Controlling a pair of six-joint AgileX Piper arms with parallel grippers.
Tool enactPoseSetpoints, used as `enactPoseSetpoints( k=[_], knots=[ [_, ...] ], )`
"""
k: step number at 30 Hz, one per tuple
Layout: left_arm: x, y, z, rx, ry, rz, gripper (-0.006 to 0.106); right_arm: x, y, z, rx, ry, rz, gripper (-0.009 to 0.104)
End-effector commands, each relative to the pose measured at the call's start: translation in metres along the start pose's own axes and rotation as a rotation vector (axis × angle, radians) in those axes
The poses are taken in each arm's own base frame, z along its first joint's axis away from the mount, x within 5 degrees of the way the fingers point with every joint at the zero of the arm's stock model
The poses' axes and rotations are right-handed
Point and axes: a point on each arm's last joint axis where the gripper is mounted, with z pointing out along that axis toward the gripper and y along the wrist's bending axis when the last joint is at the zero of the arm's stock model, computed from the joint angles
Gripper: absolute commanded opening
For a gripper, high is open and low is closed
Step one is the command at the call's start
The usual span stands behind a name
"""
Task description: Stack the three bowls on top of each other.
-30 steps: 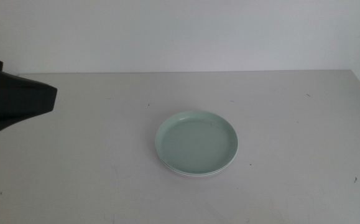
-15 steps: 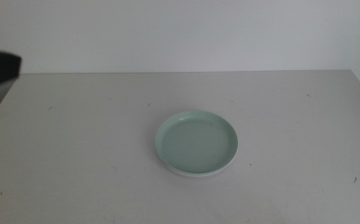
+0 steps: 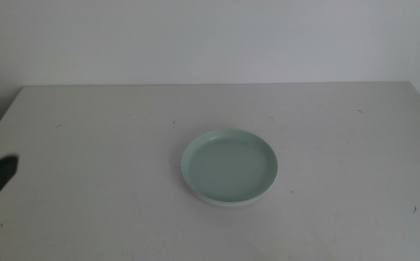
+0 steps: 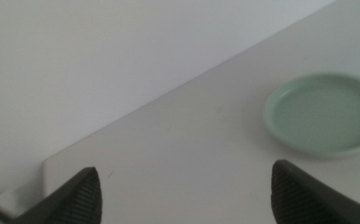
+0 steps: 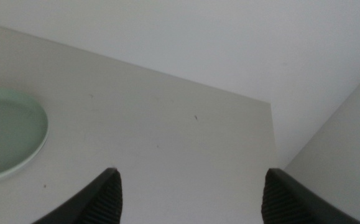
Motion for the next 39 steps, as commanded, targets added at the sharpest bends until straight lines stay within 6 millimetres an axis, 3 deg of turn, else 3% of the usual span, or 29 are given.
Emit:
enactPoseSetpoints(
  k=[1, 6, 12, 26, 35, 39],
  knots=[
    [0.012, 0.002, -0.012, -0.094, -0.085, 0.037, 0.105, 0.014, 0.002, -0.010, 0.024, -0.081, -0.004, 0.057],
    [0.057, -0.005, -0.023, -0.230, -0.058, -0.010, 0.105, 0.071, 0.016, -0.010, 0.006, -0.070, 0.017, 0.057],
    [0.100, -0.020, -0.018, -0.305, -0.126, -0.132, 0.105, 0.114, 0.026, -0.007, 0.008, -0.114, 0.030, 0.057],
    [0.159, -0.038, 0.007, -0.262, -0.028, -0.259, 0.105, 0.163, 0.037, -0.002, 0.023, -0.177, 0.027, 0.057],
    [0.169, -0.040, 0.012, -0.269, -0.029, -0.260, 0.105, 0.191, 0.044, 0.009, 0.020, -0.156, 0.022, 0.057],
    [0.169, -0.040, 0.013, -0.266, -0.030, -0.266, 0.105, 0.190, 0.044, 0.009, 0.027, -0.184, 0.022, 0.057]
  ],
)
